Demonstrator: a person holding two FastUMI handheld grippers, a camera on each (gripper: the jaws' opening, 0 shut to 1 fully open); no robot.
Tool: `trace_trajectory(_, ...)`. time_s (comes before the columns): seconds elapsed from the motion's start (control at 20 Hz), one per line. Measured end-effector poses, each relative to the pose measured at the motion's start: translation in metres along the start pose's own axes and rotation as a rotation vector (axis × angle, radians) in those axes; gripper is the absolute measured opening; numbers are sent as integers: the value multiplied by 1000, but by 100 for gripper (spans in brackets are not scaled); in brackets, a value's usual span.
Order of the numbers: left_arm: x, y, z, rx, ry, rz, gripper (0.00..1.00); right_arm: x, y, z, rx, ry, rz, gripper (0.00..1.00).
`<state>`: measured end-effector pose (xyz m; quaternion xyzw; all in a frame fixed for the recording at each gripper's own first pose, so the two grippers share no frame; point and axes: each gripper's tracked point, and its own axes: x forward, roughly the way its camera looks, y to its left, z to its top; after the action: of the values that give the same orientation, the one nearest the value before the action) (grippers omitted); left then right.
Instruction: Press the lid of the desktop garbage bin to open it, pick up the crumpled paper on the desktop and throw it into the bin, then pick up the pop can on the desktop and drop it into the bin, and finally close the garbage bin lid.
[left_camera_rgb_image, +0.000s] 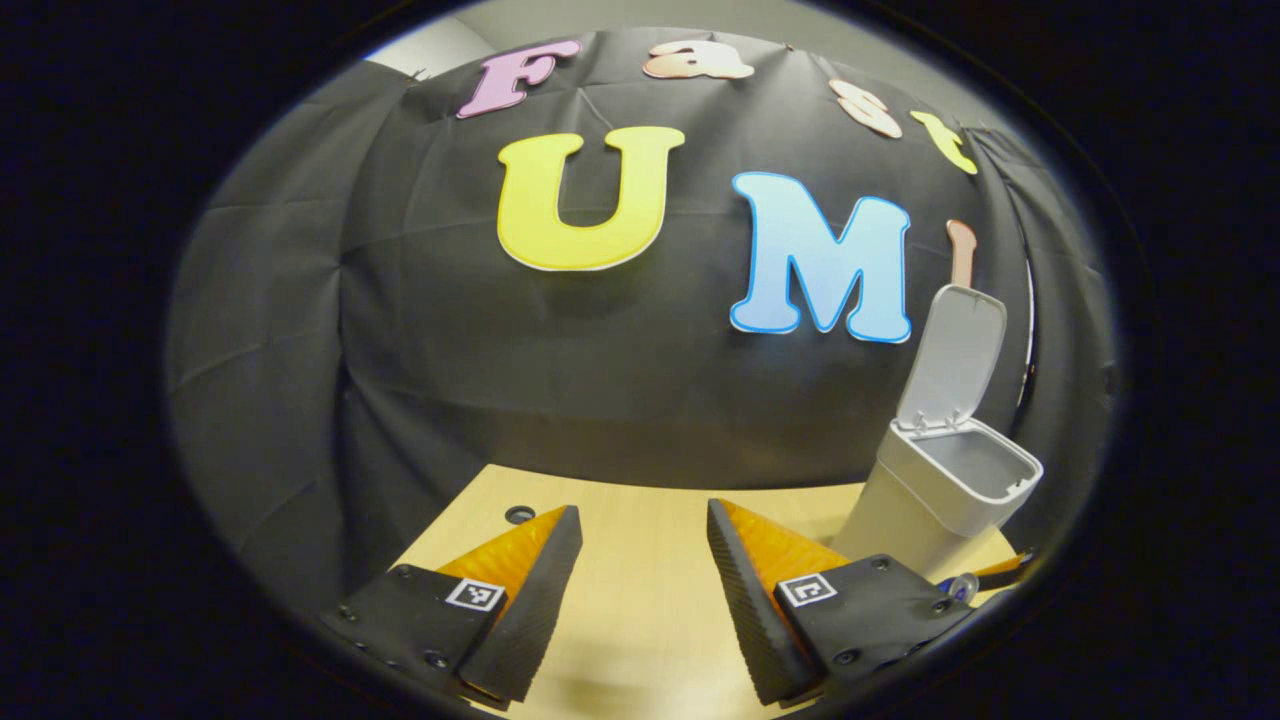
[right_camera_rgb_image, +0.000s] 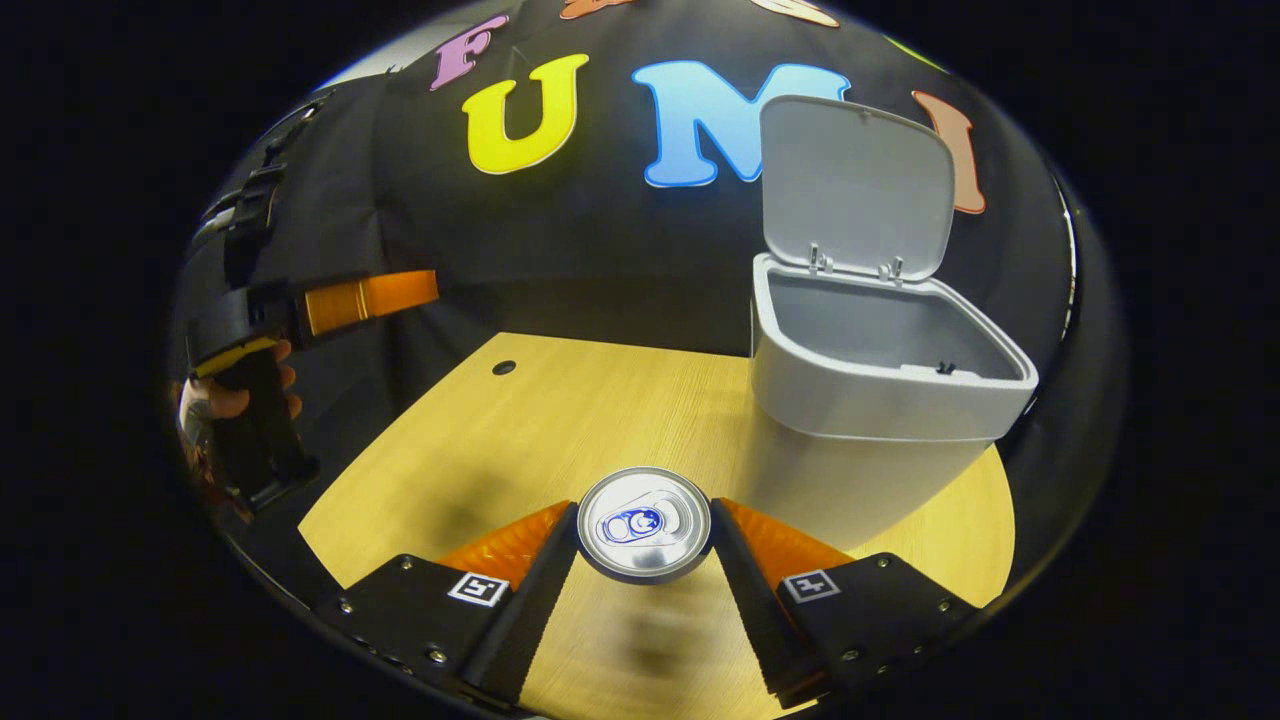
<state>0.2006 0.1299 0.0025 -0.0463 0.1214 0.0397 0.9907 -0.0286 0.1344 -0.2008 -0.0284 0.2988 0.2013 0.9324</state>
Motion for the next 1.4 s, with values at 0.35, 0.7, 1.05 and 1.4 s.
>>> trace_trajectory(0.35,0,-11,-9,12,17,-18,84,-28,-11,72,19,-157,-9,84)
trace_trajectory(0.7,-1,-19,-7,9,13,-28,85,-48,-27,141,19,-316,-31,84)
trace_trajectory(1.05,-6,-16,-6,1,15,-20,84,-55,-62,171,7,-390,-118,84)
trace_trajectory(1.4,-8,-9,-8,2,23,-5,84,-44,-109,159,17,-353,-215,84)
